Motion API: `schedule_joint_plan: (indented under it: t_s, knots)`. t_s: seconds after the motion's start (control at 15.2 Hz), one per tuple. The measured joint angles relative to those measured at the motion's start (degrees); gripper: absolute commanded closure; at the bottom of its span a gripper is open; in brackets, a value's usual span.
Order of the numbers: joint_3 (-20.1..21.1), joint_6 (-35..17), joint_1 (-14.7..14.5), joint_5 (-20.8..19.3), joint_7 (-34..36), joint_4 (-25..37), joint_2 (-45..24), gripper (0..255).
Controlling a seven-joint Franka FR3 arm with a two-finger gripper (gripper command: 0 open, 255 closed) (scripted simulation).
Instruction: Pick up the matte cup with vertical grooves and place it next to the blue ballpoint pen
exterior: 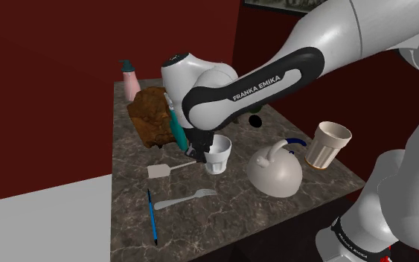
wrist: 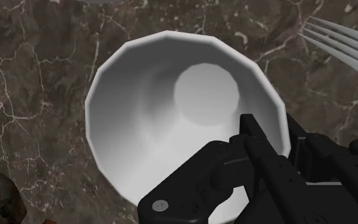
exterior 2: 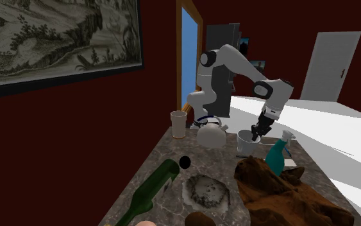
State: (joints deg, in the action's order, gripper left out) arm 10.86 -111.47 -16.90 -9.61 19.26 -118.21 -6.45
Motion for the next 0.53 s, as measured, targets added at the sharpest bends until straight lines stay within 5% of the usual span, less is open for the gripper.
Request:
schedule_joint_plan:
  t_s: [0.4,0.46,0.53]
  knots:
    - [-0.01,-0.42,-0.01,-0.09,0.12,-0.11,-0.29,255]
    - [-0.01,-0.42,-0.02,-0.09,0.12,-0.11,-0.30,0]
    - [-0.01,-0.43,-0.02,-0.09,0.12,-0.10,-0.30,0]
